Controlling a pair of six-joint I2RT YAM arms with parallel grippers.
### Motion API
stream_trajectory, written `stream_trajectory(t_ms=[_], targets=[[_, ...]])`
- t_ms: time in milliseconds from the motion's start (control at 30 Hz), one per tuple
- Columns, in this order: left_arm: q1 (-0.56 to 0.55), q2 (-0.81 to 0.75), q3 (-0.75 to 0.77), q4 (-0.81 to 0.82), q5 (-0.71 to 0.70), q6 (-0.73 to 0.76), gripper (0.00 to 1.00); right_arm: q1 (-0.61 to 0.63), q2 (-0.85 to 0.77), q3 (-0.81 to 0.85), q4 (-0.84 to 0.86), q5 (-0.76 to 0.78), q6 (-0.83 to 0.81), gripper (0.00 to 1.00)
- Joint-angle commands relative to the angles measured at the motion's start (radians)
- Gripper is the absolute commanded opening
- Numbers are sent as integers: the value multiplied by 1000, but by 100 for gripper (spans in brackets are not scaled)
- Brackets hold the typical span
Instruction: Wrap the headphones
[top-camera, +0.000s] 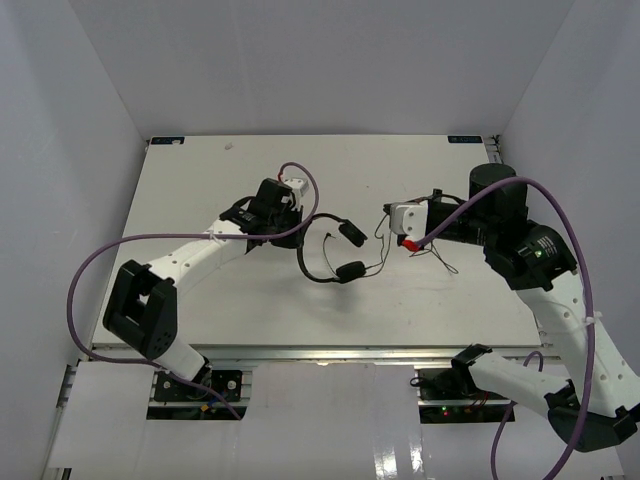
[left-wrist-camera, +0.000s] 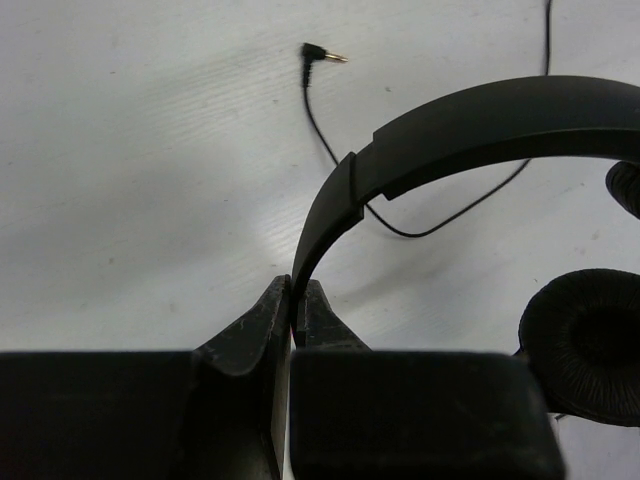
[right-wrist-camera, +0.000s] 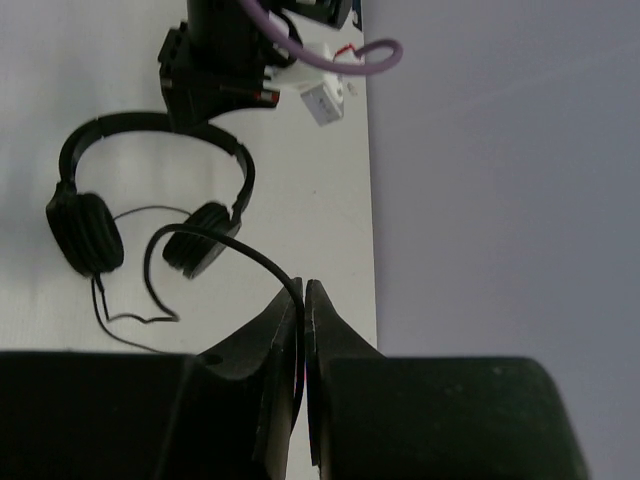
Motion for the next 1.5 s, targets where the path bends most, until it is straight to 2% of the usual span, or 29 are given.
stream_trajectory(t_ms=[0, 300, 933, 1200, 1300, 1467], targets=[[-64, -6, 66, 34, 49, -10, 0, 27, 31, 26, 128, 11, 126, 9], [-172, -38, 44, 69, 33, -24, 0, 41, 111, -28, 230, 123, 206, 8], [-280, -55, 52, 121, 8, -38, 0, 39, 173, -74, 257, 141, 193, 8], [-293, -125, -46, 264, 31, -139, 0, 39, 173, -88, 290, 176, 230, 8], [-294, -126, -81, 314, 54, -200, 0, 40, 174, -66, 287, 171, 250, 8], [-293, -98, -111, 342, 14, -239, 0, 39, 173, 7, 273, 151, 275, 8]])
